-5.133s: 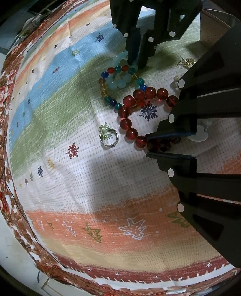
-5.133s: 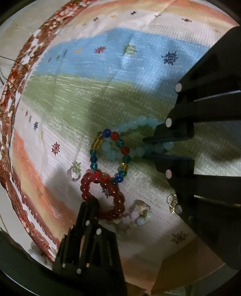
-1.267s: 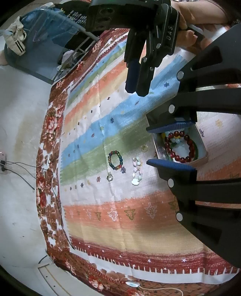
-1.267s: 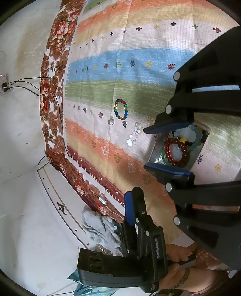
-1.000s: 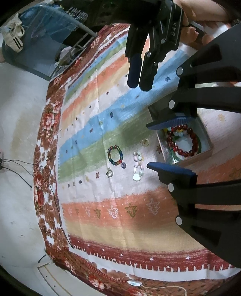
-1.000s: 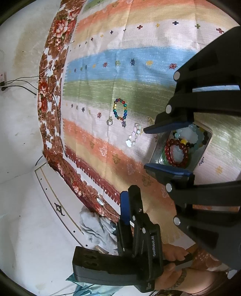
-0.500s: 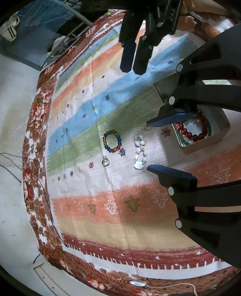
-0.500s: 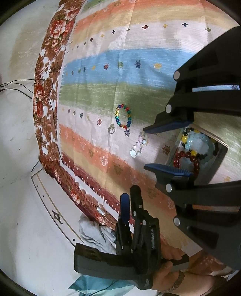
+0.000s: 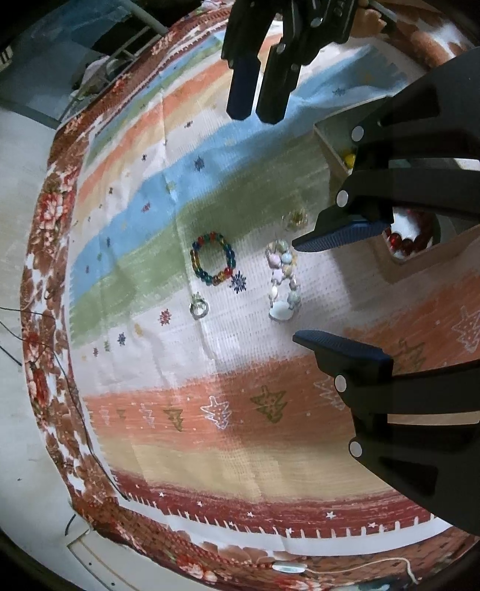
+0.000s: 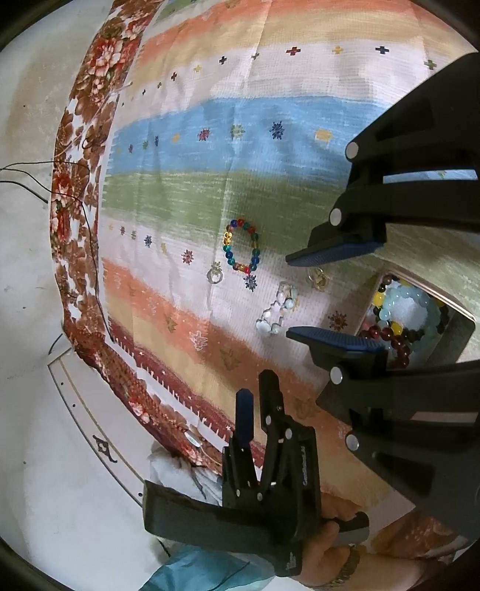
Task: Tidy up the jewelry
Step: 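Move both open grippers from the tin toward the white shell beads and gold charm, then grasp a white shell bead with the left gripper while the right grasps the gold charm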
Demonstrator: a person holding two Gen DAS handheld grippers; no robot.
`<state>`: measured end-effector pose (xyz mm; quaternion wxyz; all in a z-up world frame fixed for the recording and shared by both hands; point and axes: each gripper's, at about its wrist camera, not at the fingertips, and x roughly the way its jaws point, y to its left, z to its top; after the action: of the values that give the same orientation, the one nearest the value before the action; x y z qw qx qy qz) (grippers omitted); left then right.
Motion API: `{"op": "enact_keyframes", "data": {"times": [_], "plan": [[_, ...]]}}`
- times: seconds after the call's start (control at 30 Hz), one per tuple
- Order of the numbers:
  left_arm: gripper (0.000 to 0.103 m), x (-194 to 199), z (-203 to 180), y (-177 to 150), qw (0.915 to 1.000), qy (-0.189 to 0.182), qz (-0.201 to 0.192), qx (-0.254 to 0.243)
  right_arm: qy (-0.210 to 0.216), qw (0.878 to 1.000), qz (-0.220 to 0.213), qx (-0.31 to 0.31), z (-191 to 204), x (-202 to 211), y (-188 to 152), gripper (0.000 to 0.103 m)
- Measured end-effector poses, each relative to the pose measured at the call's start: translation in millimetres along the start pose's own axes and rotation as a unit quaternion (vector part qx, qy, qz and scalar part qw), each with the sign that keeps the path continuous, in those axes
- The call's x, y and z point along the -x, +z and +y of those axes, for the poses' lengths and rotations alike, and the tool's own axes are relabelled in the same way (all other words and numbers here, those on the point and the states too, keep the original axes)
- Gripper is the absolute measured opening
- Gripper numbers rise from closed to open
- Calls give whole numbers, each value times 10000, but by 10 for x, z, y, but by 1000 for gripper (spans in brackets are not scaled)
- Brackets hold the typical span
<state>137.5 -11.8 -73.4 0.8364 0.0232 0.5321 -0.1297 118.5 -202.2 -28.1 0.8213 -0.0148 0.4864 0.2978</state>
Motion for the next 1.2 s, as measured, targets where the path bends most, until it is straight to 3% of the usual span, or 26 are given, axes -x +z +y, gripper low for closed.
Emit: {"op": "enact_keyframes", "data": {"times": [0.1,0.57,1.2], "plan": [[45,-61,32,44,10000,36,53,-9,2,9999,98,34,-24,-74,17,44],[47,-449,172,195,9989,210,425,-39,113,9971,749,63,-158,-479,98,45],[47,-881,122,261,9959,209,873,-127,-167,9834,1779,315,-187,-1123,40,44]]}}
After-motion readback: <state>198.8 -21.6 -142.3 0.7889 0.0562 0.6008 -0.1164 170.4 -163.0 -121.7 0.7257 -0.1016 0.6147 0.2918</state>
